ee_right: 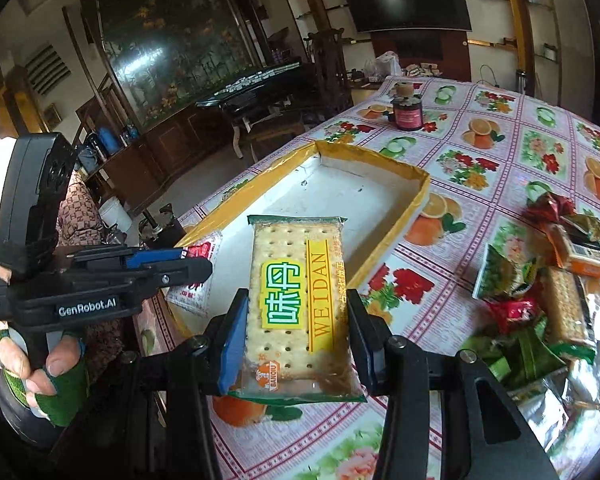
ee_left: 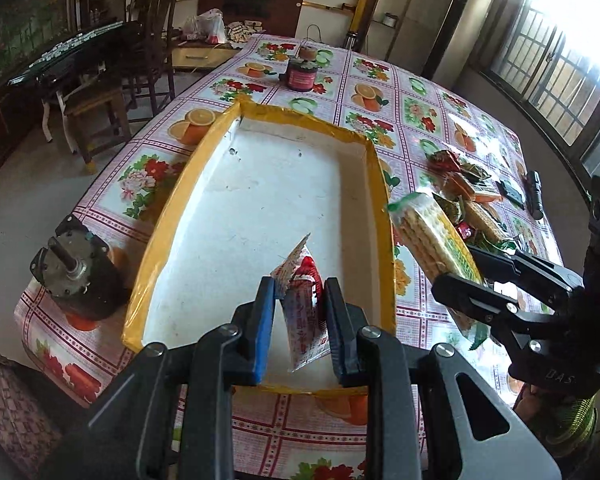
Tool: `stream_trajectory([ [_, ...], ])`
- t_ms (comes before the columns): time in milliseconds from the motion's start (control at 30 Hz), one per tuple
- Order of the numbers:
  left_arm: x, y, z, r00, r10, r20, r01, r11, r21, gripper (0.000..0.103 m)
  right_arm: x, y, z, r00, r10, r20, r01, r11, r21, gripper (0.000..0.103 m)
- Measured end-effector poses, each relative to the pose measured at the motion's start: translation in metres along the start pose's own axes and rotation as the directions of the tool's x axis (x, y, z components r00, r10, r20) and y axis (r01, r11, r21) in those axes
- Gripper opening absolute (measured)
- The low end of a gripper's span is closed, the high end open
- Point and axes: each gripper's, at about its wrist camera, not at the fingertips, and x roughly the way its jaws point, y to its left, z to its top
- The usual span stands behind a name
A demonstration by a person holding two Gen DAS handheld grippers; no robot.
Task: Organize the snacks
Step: 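Carry the cracker pack and red-white packet over the white tray with both tools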
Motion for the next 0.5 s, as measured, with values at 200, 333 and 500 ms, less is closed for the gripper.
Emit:
stream_trajectory([
  [200,0.014,0.016,0.001,1.0,0.004,-0.02,-0.005,1.0,-0.016,0.026,0.037,-0.003,0.025,1.0,0.01,-0.014,-0.009,1.0,0.012,0.046],
  [333,0.023,0.023,0.002,0.999,0.004,-0.034,-0.005,1.0,-0.023,0.026,0.057,-0.002,0.034,0.999,0.013,-0.036,-0.013,1.0,0.005,0.046],
  [500,0.032,0.026,0.001,0.999,0.022,-0.041,-0.023,1.0,-0.016,0.026,0.082,0.004,0.037,0.998,-0.001,-0.069,-0.001,1.0,-0.022,0.046],
])
